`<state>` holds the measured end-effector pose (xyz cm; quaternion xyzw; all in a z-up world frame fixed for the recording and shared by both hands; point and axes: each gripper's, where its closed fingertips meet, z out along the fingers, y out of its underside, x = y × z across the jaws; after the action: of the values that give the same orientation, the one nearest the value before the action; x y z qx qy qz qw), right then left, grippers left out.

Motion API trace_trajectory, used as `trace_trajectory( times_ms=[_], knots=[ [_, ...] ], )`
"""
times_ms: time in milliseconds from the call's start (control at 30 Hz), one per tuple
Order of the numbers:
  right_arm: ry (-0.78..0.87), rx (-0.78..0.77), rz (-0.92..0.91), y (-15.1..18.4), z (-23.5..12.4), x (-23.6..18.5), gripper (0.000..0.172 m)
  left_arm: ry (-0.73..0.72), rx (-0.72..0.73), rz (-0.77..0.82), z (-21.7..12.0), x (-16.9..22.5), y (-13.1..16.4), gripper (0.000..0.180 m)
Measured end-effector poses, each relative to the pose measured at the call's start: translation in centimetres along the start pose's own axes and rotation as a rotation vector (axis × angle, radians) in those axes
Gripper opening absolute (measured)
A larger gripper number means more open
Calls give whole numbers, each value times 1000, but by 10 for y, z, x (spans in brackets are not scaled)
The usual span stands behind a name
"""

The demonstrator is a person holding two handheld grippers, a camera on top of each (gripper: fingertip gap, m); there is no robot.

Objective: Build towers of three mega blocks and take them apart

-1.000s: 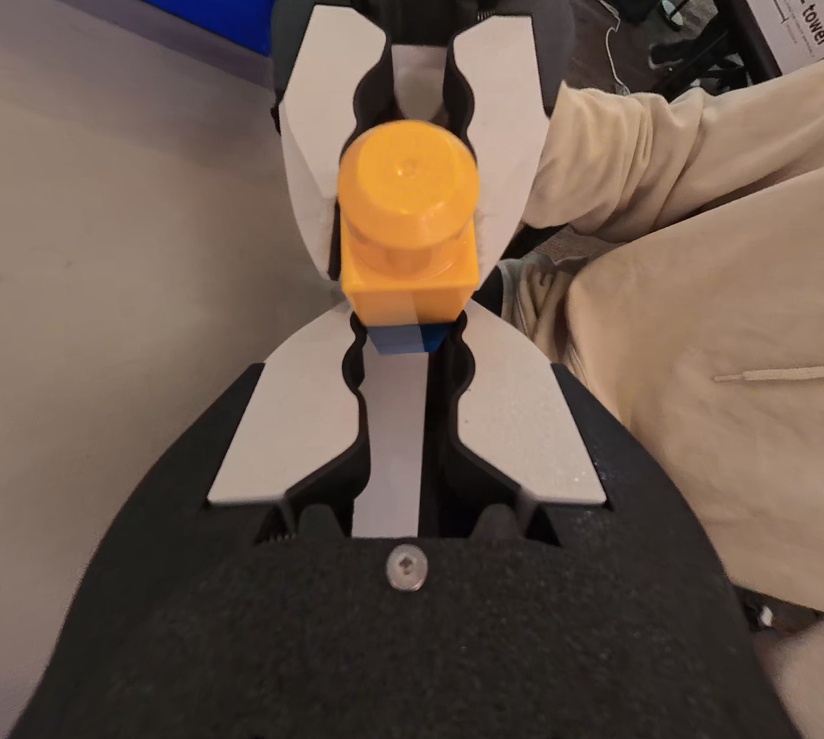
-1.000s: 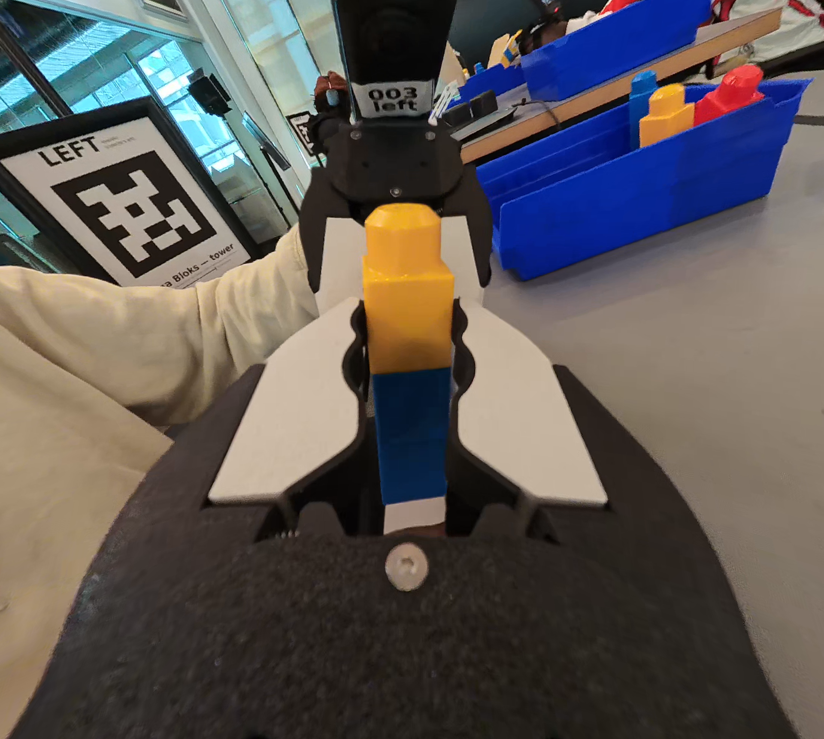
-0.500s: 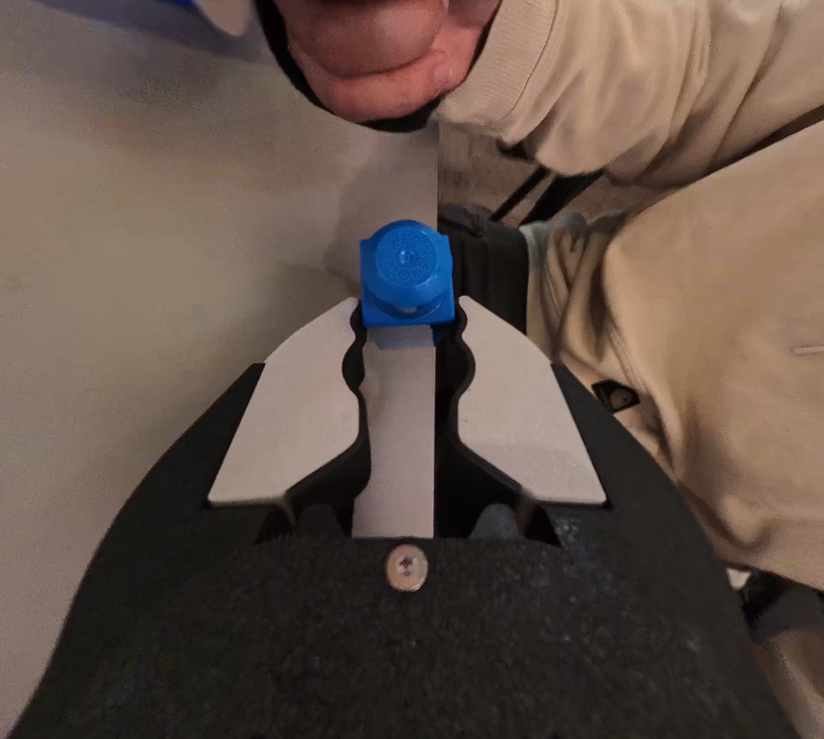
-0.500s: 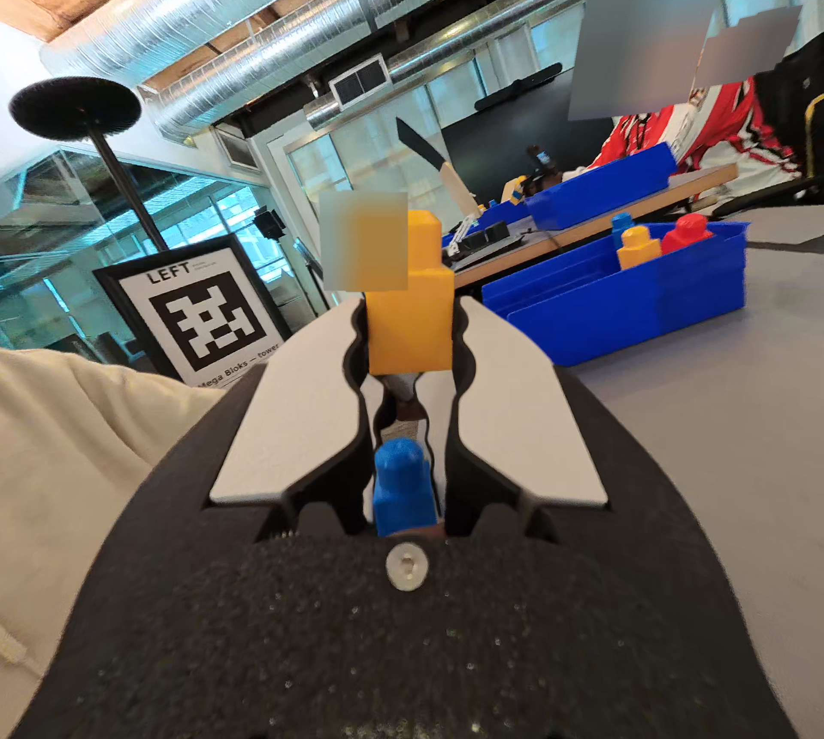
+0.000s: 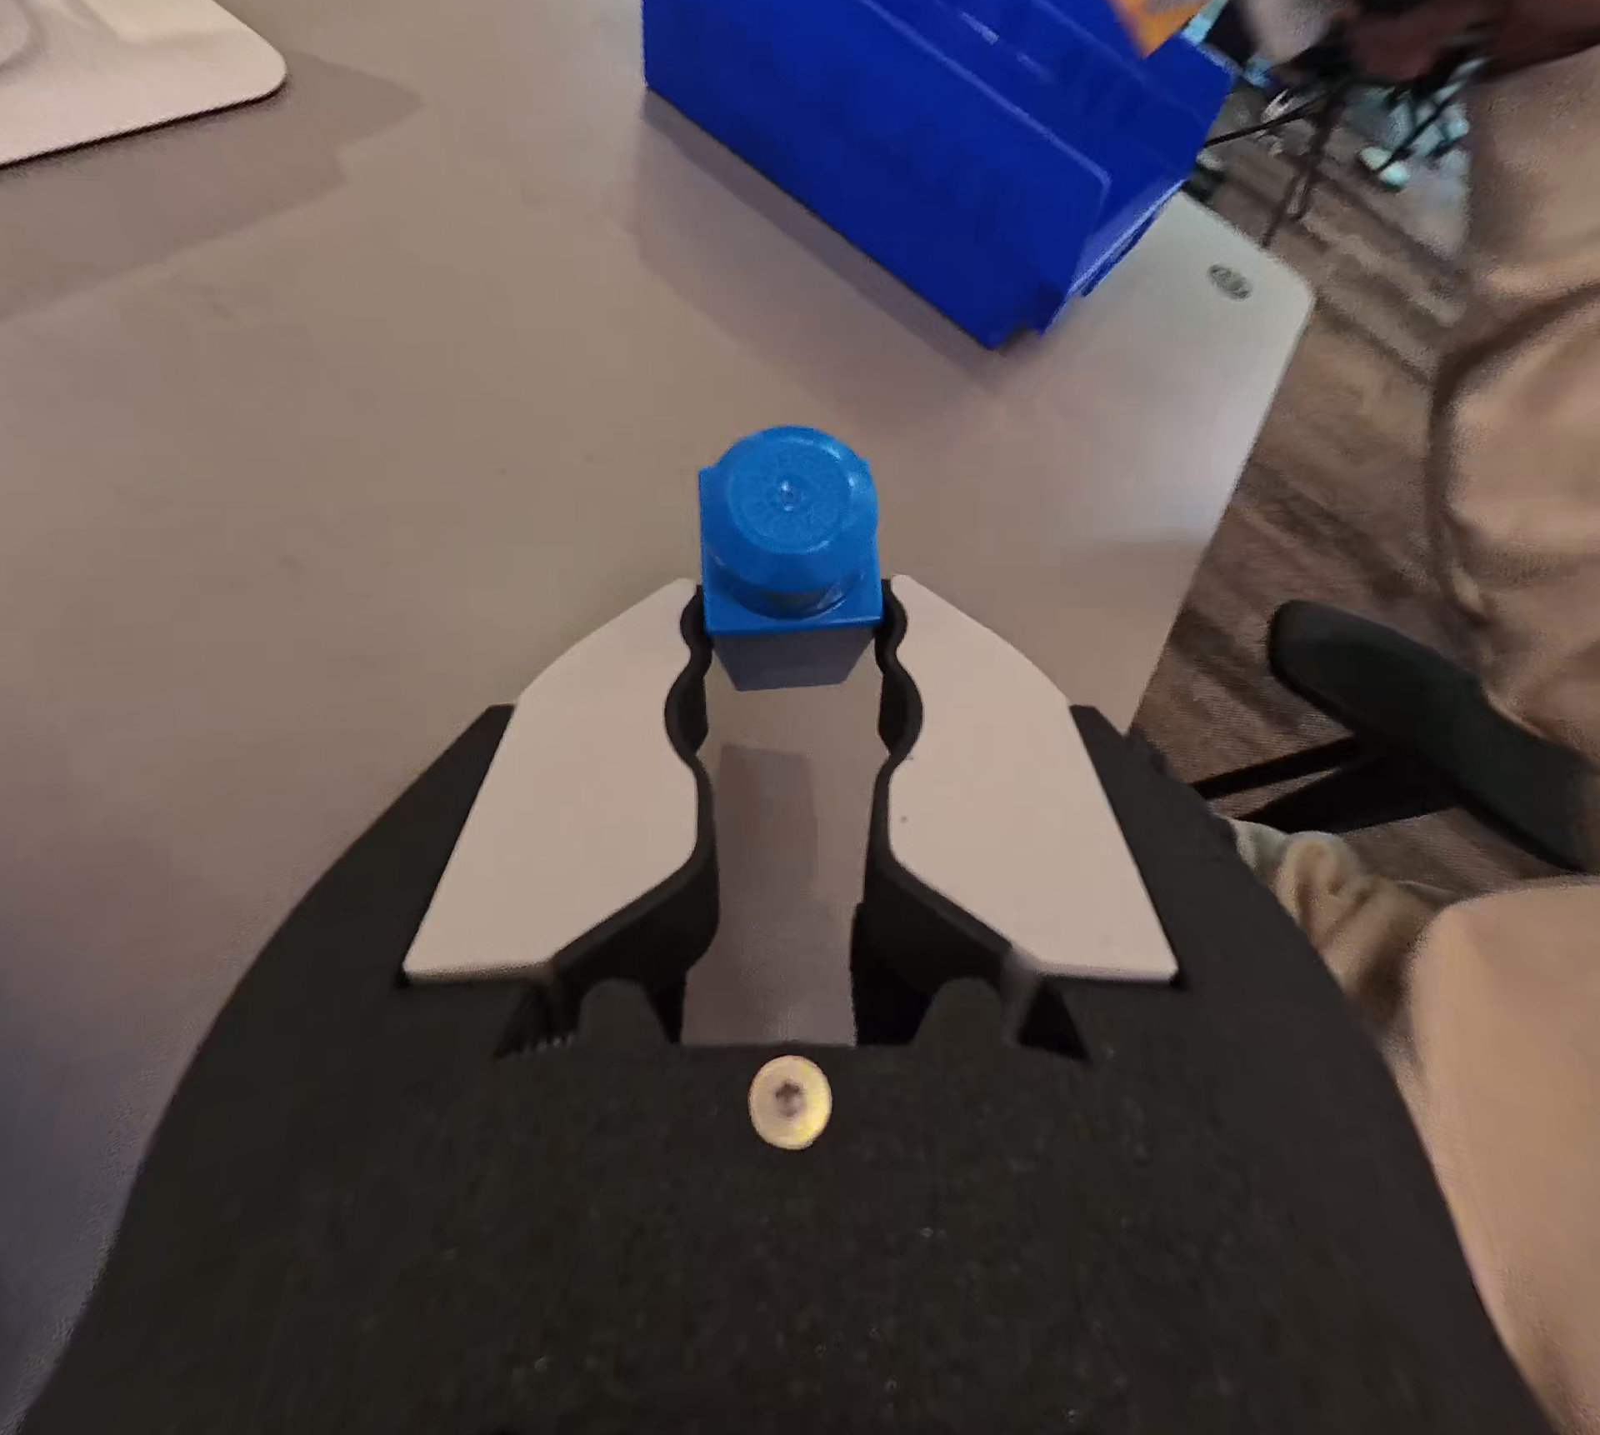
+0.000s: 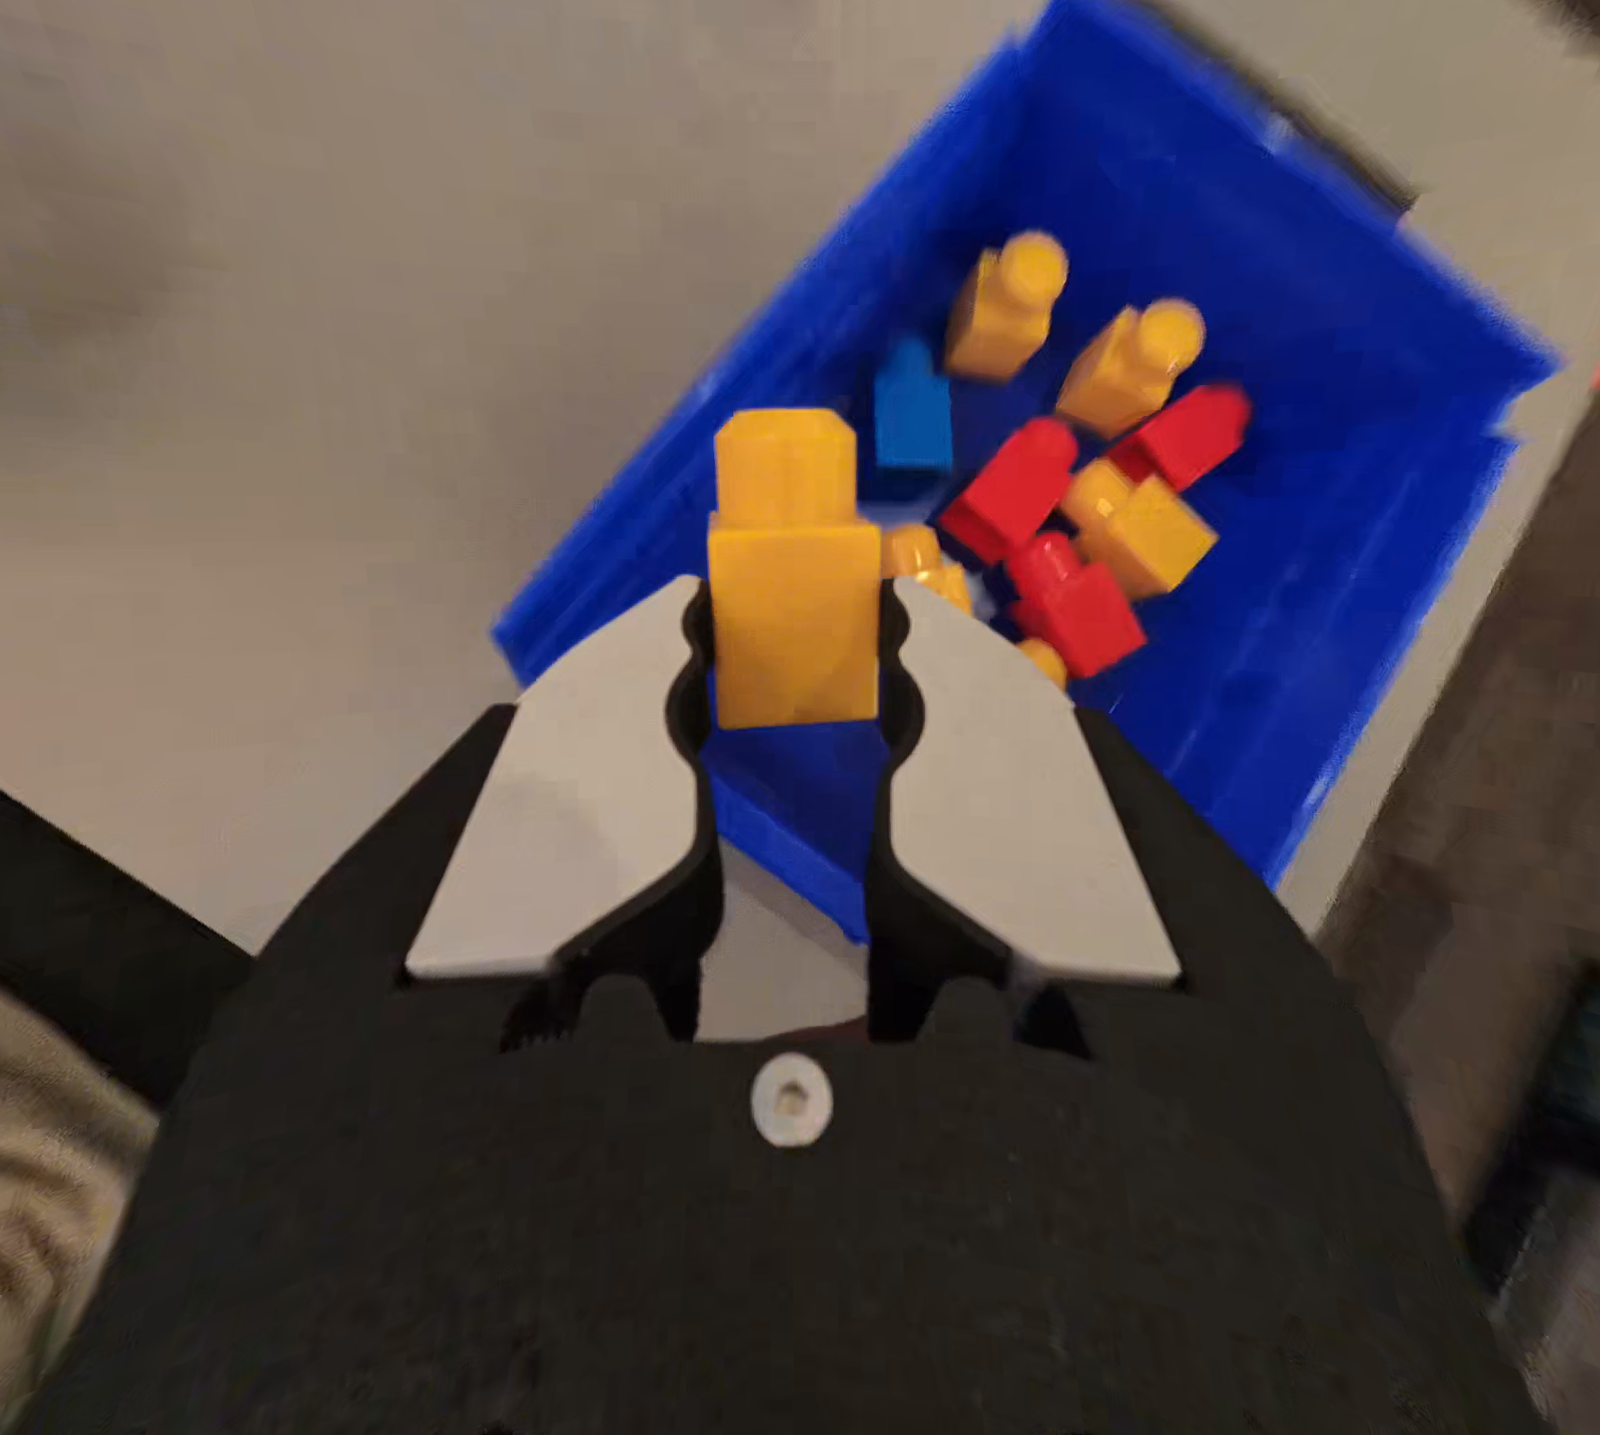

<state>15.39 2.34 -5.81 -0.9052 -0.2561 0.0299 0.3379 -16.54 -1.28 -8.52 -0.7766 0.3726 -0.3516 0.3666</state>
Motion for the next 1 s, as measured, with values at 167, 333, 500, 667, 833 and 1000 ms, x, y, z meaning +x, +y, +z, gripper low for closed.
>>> trace_trajectory(
  times_ms=[167,333,500,667,833,1000],
  knots=[
    [-99,-286,134,32,73,11,36,19,0,20,-1,5,-7,36],
    [-140,-387,181,45,106,-1,36,16,-16,57,-8,8,-7,36],
    [-69,-420,107,53,120,2,43,21,-28,57,-9,6,-4,36],
    [-45,-308,135,44,101,9,57,28,-55,56,-7,5,2,36],
    [-71,332,156,-28,10,-29,56,23,-69,64,-11,1,4,36],
    [-574,841,74,-67,-62,-142,41,140,-147,117,-14,10,20,36]
  ],
)
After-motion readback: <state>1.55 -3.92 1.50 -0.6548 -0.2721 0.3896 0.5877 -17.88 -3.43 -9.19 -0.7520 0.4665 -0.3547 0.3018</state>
